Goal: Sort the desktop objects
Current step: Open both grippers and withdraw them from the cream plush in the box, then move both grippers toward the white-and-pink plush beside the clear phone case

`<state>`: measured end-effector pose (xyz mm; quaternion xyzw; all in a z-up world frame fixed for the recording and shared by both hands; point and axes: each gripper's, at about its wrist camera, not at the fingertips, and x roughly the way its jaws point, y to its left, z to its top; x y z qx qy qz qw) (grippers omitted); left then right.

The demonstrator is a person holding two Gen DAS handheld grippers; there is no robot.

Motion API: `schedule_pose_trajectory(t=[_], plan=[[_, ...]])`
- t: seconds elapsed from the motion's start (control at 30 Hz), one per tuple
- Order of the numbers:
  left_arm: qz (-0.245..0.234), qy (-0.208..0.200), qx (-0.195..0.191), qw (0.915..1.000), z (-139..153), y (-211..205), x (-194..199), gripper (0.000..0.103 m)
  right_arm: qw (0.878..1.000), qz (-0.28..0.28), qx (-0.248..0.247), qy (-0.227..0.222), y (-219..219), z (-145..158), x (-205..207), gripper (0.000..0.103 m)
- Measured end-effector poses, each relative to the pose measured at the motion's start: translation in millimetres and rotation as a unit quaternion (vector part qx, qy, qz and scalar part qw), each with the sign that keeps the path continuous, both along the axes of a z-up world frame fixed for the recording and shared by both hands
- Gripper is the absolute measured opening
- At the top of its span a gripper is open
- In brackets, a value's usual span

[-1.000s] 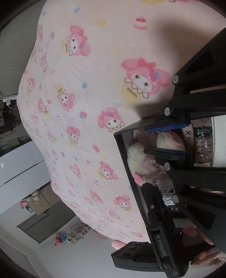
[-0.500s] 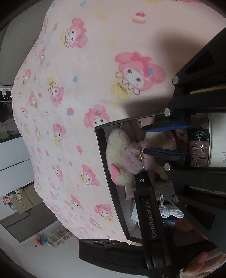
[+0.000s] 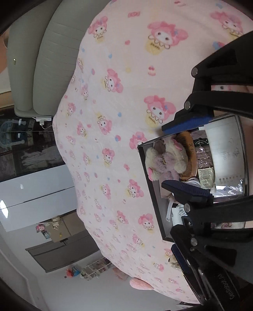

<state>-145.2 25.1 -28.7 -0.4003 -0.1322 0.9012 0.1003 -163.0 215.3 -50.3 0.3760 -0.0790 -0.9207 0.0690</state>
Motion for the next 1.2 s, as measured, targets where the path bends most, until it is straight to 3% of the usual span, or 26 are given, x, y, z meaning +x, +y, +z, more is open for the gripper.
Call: schedule_pose_trajectory(t=[0.23,0.47,0.6,0.77,0.93,1.2], plan=[[-0.014,0.016,0.003,0.9998,27,-19,64,0.068,0.999,0.014,0.014,0.025,-25,34,69,0.048],[0.035,0.007,-0.003,0.9993,24,-56,102,0.070,0.998,0.047,0.024,0.029,-58,39,109,0.048],[0.055,0.015,-0.022,0.9981,24,-77,123,0.069,0.997,0.071,0.014,0.016,-80,35,118,0.048],[0.084,-0.011,-0.016,0.9963,0,-120,142,0.070,0.996,0.087,-0.002,-0.005,-116,16,129,0.048],[0.154,-0.041,0.001,0.9872,-24,-175,158,0.067,0.990,0.134,0.012,-0.030,-172,-9,132,0.048],[0.227,-0.048,0.025,0.9724,-49,-255,172,0.068,0.971,0.231,-0.002,-0.053,-261,-33,118,0.048]])
